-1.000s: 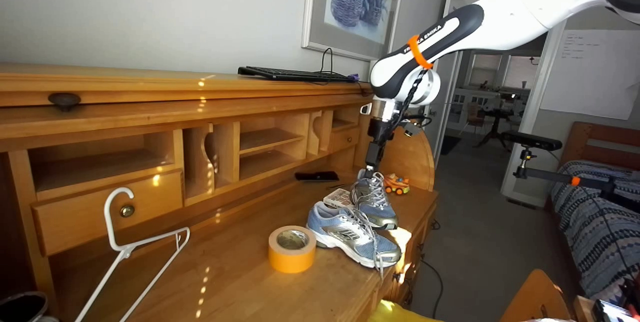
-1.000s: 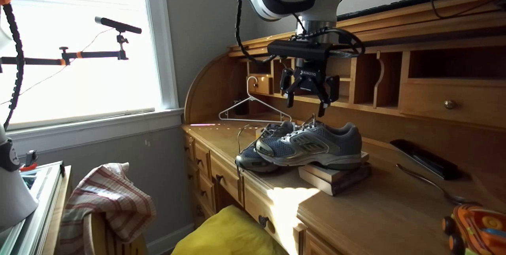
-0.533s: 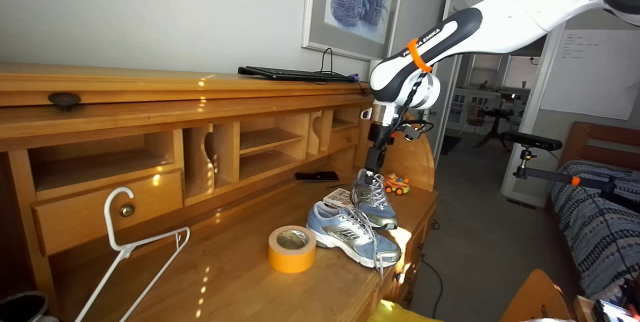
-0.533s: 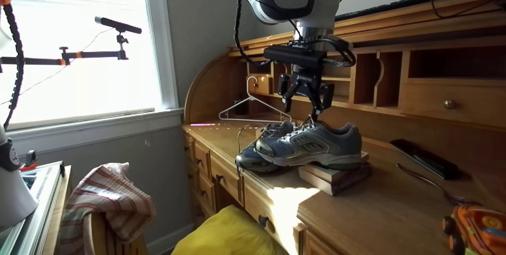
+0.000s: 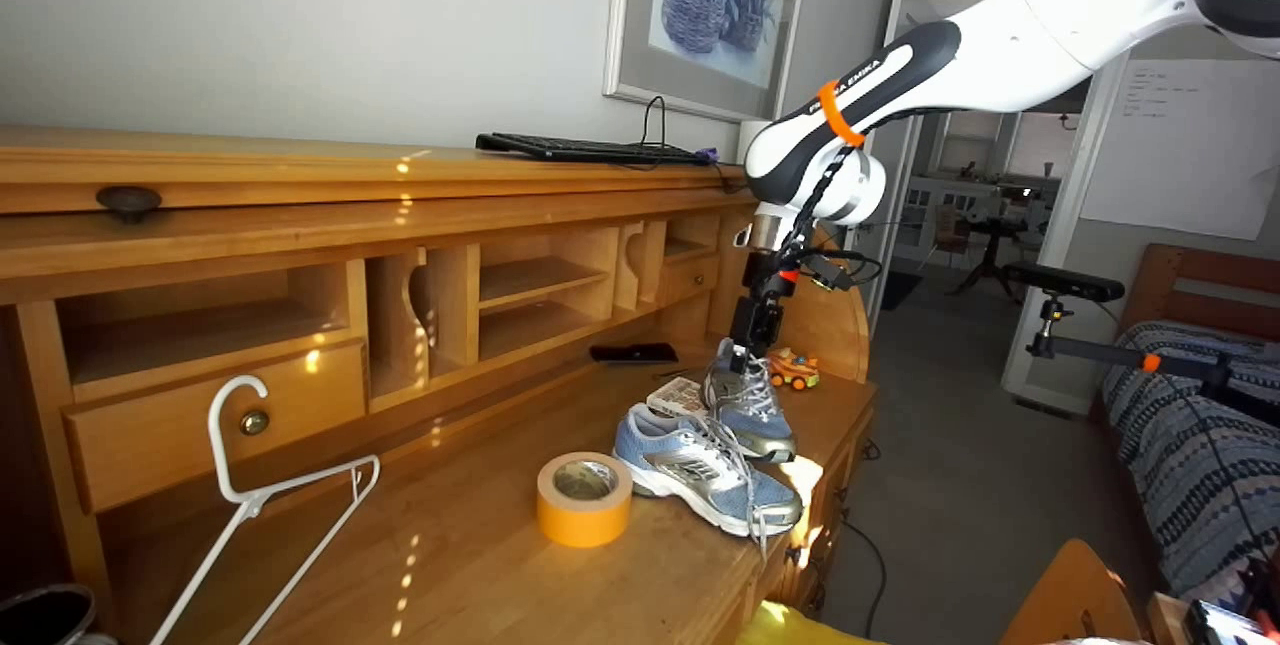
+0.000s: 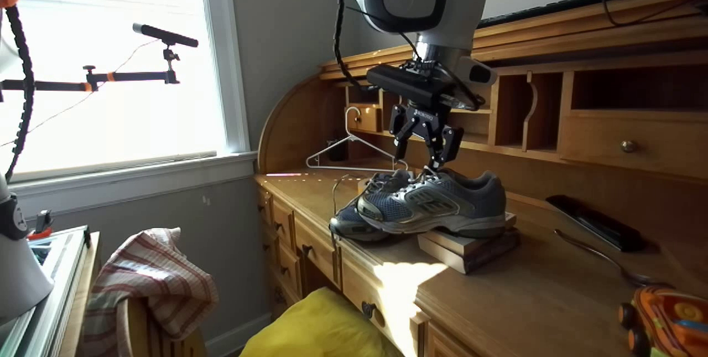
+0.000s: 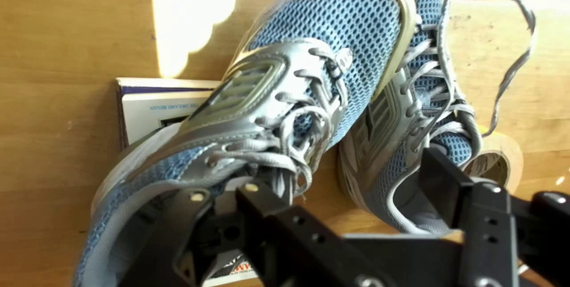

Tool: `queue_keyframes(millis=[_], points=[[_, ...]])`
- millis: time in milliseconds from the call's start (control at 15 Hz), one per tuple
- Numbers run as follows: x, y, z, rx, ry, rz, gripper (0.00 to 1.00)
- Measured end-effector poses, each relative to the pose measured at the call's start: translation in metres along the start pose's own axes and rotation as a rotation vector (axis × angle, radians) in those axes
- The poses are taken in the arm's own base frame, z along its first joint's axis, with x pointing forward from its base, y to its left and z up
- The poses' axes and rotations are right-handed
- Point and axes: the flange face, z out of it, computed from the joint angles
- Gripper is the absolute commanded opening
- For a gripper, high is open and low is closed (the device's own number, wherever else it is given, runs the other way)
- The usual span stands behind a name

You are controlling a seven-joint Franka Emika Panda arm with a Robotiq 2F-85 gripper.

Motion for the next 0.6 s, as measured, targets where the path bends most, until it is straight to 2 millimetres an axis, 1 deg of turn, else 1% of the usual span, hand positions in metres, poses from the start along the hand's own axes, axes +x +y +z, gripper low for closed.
queue_keyframes(millis=[267, 600], points=[[-0.002, 0.007, -0.004, 0.027, 0.024, 0.050, 0.84], [0.000, 0.011, -0.012, 0.039, 0.049, 0.080, 0.83]])
